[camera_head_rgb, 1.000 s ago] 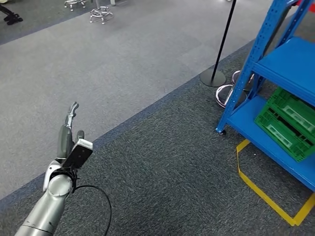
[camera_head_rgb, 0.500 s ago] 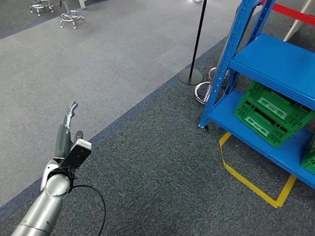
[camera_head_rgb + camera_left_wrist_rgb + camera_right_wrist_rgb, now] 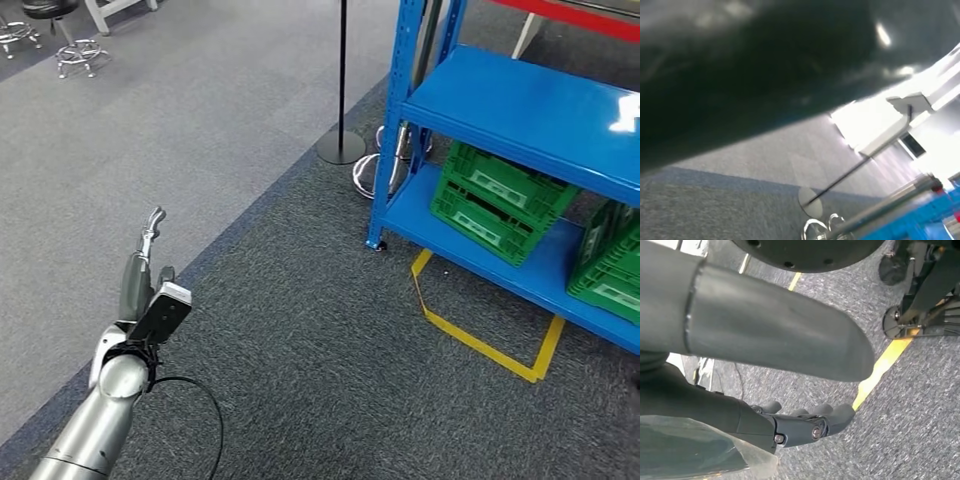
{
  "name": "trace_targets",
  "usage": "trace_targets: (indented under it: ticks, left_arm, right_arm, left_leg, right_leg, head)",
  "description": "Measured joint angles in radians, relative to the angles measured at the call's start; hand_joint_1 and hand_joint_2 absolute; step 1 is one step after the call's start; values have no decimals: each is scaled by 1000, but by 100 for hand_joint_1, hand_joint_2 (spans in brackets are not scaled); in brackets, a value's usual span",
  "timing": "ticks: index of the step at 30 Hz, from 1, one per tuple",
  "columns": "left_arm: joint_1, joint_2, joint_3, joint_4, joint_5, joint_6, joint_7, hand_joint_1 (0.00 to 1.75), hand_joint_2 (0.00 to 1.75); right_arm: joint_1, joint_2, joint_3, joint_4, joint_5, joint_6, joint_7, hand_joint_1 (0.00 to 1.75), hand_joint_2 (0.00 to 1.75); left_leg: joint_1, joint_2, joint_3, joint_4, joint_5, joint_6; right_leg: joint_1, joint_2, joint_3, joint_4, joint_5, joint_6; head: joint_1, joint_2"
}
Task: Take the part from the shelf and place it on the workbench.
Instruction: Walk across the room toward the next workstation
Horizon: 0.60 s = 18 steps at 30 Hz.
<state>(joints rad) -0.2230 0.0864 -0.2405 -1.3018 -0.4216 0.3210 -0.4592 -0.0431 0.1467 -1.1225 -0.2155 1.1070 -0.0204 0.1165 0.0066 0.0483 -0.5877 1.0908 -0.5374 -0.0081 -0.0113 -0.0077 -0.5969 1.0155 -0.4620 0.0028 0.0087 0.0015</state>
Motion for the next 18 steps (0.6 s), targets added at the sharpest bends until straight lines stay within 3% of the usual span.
trace_targets:
  ticks: [2,3,4,5,6,8,10,12,13,15,17,18]
  left_arm:
    - [5,2,-1,2,0,0,0,0,0]
    - [8,3,-1,3,0,0,0,0,0]
    - [10,2,-1,4,0,0,0,0,0]
    - [11,2,-2,4,0,0,0,0,0]
    - [12,2,-2,4,0,0,0,0,0]
    - [10,2,-2,4,0,0,0,0,0]
    - [9,3,-3,4,0,-1,1,0,0]
    - [7,2,-4,4,0,-1,1,0,0]
    - [6,1,-4,4,0,-1,1,0,0]
    - [4,-1,-4,4,0,-2,0,0,0]
    - [7,0,-4,5,0,-2,0,0,0]
    - [9,0,-4,5,0,-2,0,0,0]
  right_arm:
    - [-2,0,0,0,0,0,1,0,0]
    - [-2,0,-1,0,0,0,3,0,0]
    - [-2,0,-1,0,0,0,4,0,0]
    - [-1,0,-1,0,0,0,5,0,0]
    - [-1,0,-1,0,0,0,6,0,0]
    - [-1,0,-1,0,0,0,6,0,0]
    - [-2,0,-2,0,0,0,7,0,0]
    - [0,0,-2,0,0,0,7,0,0]
    - [2,0,-2,0,0,0,7,0,0]
    - [3,0,-2,0,0,0,8,0,0]
    - [2,0,-2,0,0,0,7,0,0]
    - [1,0,-2,0,1,0,7,0,0]
  left_leg:
    - [2,-30,-58,130,-60,-3]
    - [2,-34,-84,184,-77,-4]
    - [2,-36,-97,208,-76,-3]
    - [2,-38,-90,190,-54,0]
    - [2,-44,-67,138,-18,3]
    - [4,-81,-7,5,43,10]
    - [3,-109,19,-58,55,14]
    - [1,-100,21,-66,54,17]
    - [2,-91,22,-71,57,22]
    - [5,-70,24,-80,63,33]
    - [4,-47,23,-81,64,39]
    - [3,-35,23,-81,63,39]
  right_leg:
    - [1,20,0,0,0,-5]
    - [1,31,0,0,0,-6]
    - [2,42,0,0,0,-6]
    - [3,54,1,1,0,-6]
    - [3,64,2,2,1,-5]
    - [3,85,1,4,2,-2]
    - [1,101,-6,5,5,7]
    - [-3,115,-15,3,10,20]
    - [-4,111,-20,6,7,25]
    - [-1,74,-51,59,-28,32]
    - [0,31,-111,185,-91,36]
    - [0,23,-139,246,-113,39]
  head:
    - [-2,0]
    - [-2,0]
    - [-2,0]
    - [-2,0]
    - [-2,0]
    - [-2,0]
    - [-1,0]
    - [-1,0]
    - [-1,0]
    - [2,0]
    - [4,0]
    - [4,0]
